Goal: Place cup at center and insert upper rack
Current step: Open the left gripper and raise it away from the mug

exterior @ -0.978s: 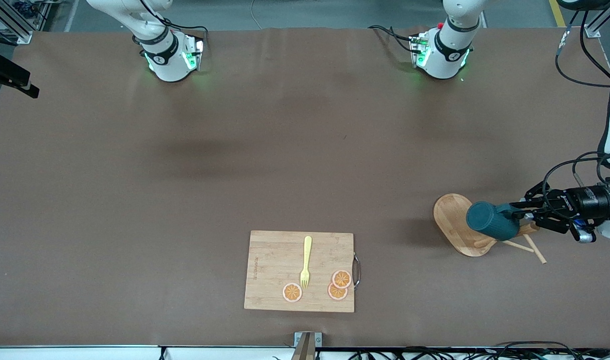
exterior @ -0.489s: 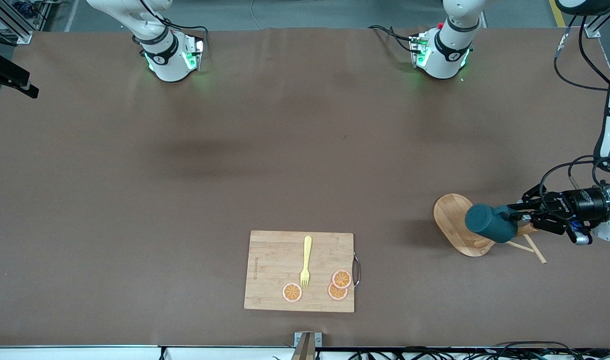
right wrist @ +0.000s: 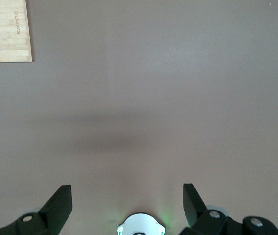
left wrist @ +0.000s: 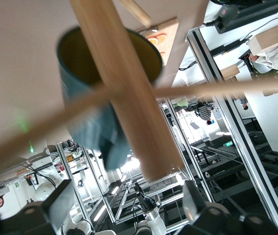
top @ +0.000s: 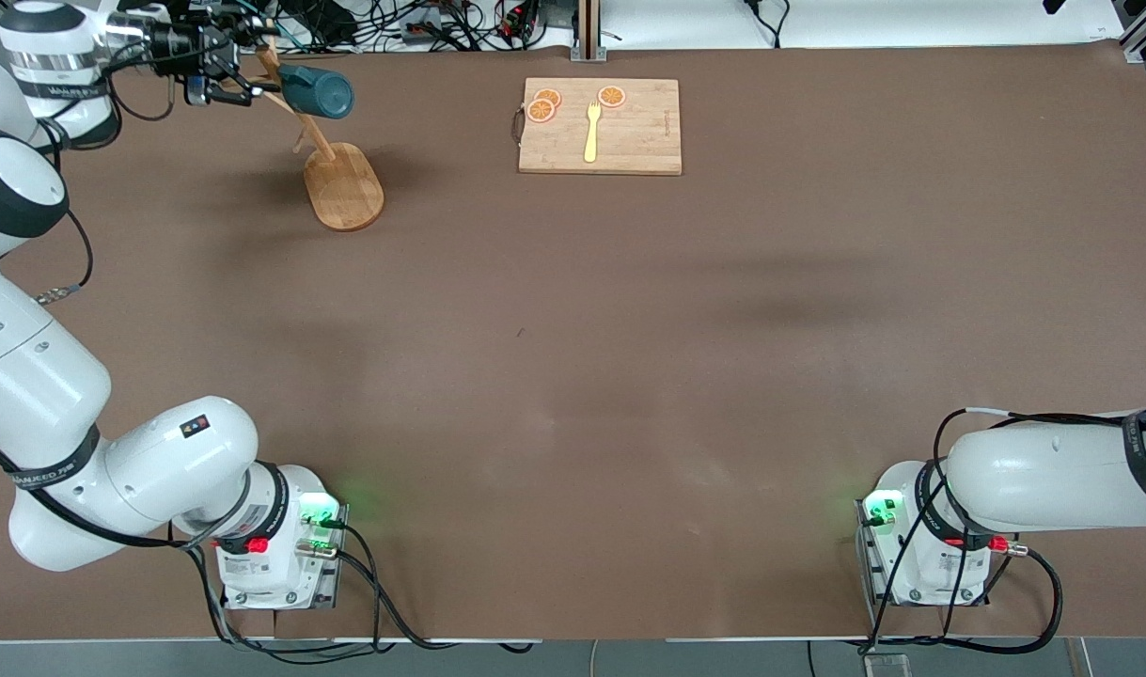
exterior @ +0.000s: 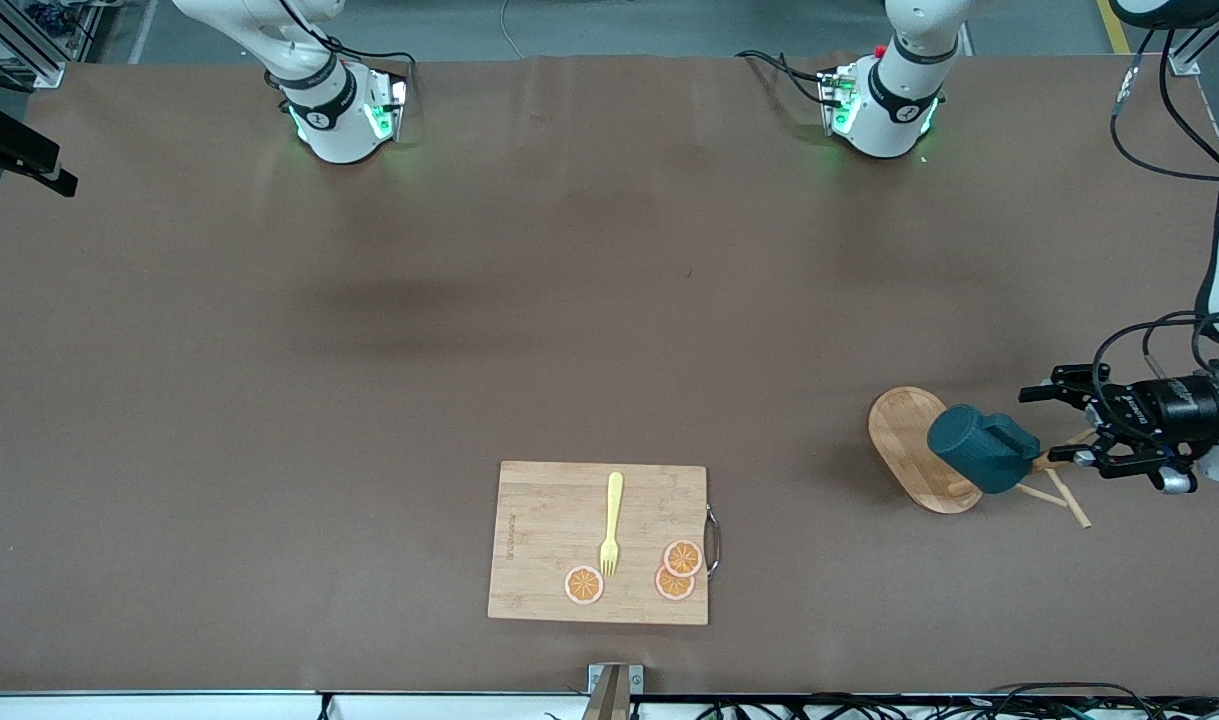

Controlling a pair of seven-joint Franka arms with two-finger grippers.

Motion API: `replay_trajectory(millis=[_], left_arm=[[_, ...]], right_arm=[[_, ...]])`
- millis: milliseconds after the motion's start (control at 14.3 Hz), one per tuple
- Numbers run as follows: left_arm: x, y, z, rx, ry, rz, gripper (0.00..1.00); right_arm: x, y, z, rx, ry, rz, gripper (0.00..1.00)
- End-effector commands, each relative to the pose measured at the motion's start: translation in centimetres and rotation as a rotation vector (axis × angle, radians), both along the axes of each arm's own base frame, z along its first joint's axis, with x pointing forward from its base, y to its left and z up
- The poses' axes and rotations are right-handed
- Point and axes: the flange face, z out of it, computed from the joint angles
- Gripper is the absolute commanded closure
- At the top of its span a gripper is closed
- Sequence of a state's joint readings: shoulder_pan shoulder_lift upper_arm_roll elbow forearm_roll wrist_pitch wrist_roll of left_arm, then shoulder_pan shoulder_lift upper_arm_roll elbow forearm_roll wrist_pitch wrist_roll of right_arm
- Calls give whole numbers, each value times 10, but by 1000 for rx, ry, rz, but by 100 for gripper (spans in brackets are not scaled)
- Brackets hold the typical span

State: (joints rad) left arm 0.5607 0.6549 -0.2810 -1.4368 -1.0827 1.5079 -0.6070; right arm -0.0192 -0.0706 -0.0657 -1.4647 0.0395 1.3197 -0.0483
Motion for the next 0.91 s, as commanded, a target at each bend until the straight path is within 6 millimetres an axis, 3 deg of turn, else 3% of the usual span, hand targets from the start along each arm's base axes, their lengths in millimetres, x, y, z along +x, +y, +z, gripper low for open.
replay_trajectory(millis=[0,140,279,419,559,838], left_arm=[[-6,-19,84,62,-16,-7,0],[-15,-49,127,185,-59,-70,0],[-26,-93,170,374,-131,-167,0],[-35,-134,197,604,-191,-285,0],[-48,-179,210,783,-242,-407,0],[-64,-258,205,1085,-330,-648,0]], right_arm=[[-4,-4,-1,-6,4,3,0],[-4,-4,-2,-6,5,3,0],[-4,-5,-1,-5,4,2,0],[-4,-4,-1,-6,4,3,0],[-4,-5,-1,-6,4,2,0],[-4,-5,-1,-5,4,2,0]])
